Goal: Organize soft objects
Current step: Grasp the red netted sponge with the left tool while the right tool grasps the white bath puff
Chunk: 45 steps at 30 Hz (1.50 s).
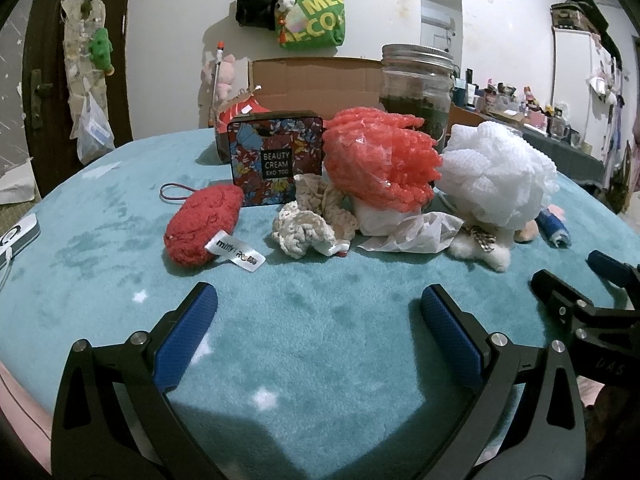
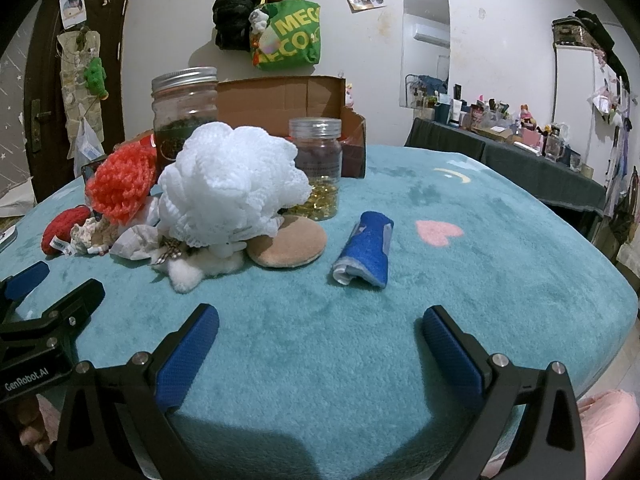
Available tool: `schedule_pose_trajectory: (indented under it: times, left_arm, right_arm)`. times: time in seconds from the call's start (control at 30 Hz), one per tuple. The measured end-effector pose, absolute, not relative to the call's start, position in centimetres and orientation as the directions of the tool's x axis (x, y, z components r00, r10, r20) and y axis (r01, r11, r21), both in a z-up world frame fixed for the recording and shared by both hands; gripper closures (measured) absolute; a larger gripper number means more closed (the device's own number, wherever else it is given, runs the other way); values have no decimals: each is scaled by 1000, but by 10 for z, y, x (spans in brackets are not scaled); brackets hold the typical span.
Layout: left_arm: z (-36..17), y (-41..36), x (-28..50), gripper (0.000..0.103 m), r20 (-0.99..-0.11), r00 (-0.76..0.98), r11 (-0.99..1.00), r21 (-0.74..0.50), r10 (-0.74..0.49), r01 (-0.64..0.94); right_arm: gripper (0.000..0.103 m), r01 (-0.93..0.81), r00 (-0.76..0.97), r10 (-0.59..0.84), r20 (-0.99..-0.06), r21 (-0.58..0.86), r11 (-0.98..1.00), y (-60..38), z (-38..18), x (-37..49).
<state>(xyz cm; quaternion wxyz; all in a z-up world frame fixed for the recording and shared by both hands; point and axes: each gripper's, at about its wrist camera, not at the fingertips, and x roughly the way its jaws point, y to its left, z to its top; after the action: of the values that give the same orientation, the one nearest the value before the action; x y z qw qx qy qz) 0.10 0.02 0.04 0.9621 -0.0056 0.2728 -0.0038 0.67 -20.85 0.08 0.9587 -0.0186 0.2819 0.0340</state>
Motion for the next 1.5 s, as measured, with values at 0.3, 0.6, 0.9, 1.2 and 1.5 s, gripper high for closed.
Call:
schedule_pose_trajectory:
  times: [0.3, 0.6, 0.9, 1.2, 1.5]
  left_arm:
    - [32, 1, 3, 0, -485, 873, 999, -20, -54, 51]
    - [62, 6, 29, 0, -475, 873, 994, -46, -108, 98]
    - [70, 2, 63, 6, -512, 844, 987, -60, -157, 147]
    - [58, -8, 81, 44, -582, 777, 969, -93, -240, 229]
    - [60, -11, 68, 61, -562, 797, 970, -43, -222, 240]
  right_arm:
    - [0, -123, 853, 108, -510, 4, 992, -216, 27, 10]
    - [0, -190, 865, 187, -465, 41, 981, -223, 60, 33]
    - [0, -354, 793, 367, -486, 123, 927, -220, 66, 68]
    - [29, -474, 679, 490, -547, 185, 861, -207, 51, 89]
    - [74, -495, 685, 520, -510, 198, 846, -209, 53, 73]
